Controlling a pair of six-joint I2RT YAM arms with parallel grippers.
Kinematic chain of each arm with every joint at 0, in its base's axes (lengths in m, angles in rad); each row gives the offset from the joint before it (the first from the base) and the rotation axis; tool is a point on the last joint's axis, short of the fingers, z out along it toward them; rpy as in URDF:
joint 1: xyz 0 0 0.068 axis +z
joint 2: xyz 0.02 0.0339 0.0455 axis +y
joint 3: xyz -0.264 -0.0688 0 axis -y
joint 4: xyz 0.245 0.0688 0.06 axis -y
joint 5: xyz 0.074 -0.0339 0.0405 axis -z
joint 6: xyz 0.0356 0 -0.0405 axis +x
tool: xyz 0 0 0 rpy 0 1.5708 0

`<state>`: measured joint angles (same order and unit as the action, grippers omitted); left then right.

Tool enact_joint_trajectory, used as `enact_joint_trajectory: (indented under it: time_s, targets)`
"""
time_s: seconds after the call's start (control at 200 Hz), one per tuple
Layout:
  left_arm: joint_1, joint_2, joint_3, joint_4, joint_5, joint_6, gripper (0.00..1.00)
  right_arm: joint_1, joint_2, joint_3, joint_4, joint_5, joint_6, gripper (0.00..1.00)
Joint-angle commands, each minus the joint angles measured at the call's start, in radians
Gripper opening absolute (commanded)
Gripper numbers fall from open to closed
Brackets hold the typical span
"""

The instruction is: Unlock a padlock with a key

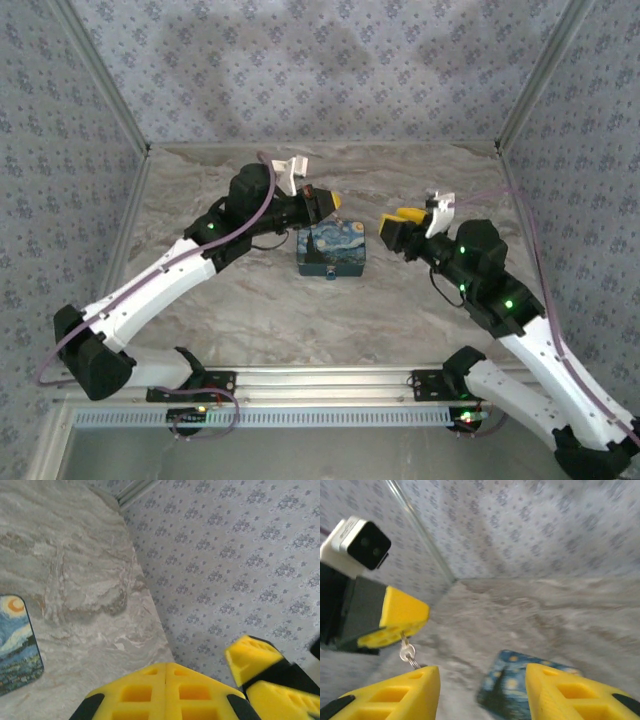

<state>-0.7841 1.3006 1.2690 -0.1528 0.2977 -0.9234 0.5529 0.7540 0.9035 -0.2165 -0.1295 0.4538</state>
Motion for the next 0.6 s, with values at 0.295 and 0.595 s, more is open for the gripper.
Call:
enact_joint_trajectory:
  time_s: [0.295,0.595]
  targets:
    - [-0.079,-0.079,-0.026,0.216,-0.076,0.137,0.0,-0.097,0.084,-0.189,0.662,-0.44,0.53,0.58]
    - [-0.109,-0.057,-0.019,0.264,-0.073,0.127,0.0,-0.051,0.112,-0.181,0.766,-0.434,0.549,0.62]
